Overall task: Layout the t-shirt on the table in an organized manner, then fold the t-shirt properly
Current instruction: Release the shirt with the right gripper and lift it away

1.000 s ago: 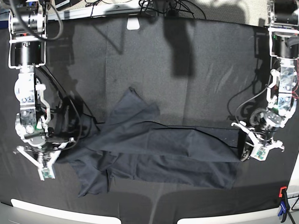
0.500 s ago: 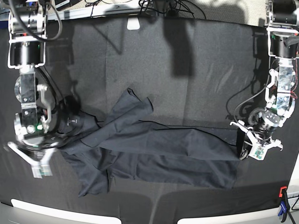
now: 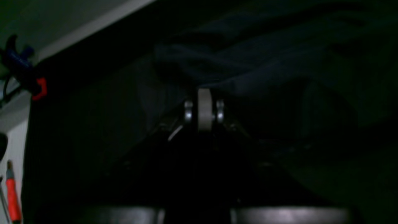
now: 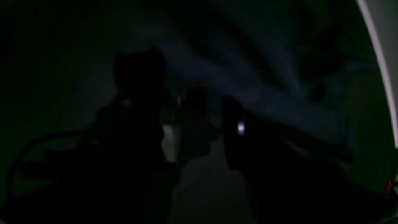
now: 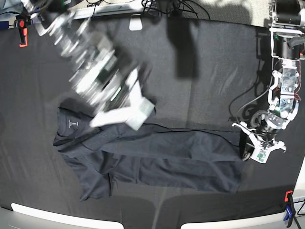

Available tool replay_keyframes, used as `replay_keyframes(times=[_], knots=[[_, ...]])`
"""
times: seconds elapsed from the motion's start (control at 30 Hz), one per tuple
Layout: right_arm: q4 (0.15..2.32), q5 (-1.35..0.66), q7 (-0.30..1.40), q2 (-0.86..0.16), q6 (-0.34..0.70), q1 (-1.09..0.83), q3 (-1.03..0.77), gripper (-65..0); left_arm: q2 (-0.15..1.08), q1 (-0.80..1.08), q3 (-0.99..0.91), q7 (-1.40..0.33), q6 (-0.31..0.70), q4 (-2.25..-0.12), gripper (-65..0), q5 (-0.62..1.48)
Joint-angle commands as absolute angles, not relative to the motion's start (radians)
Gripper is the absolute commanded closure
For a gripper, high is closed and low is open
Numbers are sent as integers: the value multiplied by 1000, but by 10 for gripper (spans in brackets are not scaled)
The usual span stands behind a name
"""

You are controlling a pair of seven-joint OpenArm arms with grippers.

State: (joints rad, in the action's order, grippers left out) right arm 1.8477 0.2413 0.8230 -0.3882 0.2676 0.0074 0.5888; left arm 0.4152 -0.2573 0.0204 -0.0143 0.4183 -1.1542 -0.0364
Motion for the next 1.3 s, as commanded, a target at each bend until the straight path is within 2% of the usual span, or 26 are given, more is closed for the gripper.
replay_keyframes(times=[0.0,0.23,0.53,0.57,0.6,0.67,0.83,1.13,1.27], knots=[[1867,290,811,-396,239,15,601,-216,427,-282,14,14,410,-1171,0,-25],[1766,318,810,-398,218,-2,642,-216,427,-282,14,15,410,-1171,0,-25],[1655,368,716,-396,176,-1,642,-215,427,-282,14,15,410,-1171,0,-25],[1655,368,716,-396,165,-1,642,-200,427,-282,14,15,410,-1171,0,-25],[1655,368,719,-396,157,-1,642,-150,427,-282,14,15,410,-1171,0,-25],[1655,367,724,-395,156,-1,642,0,427,-282,14,15,410,-1171,0,-25],[1698,368,745,-396,158,-44,642,0,427,-283,14,15,410,-1171,0,-25],[1976,414,805,-402,184,-299,642,0,427,-283,14,15,410,-1171,0,-25],[2067,421,805,-434,184,-381,642,0,427,-283,14,16,410,-1171,0,-25]])
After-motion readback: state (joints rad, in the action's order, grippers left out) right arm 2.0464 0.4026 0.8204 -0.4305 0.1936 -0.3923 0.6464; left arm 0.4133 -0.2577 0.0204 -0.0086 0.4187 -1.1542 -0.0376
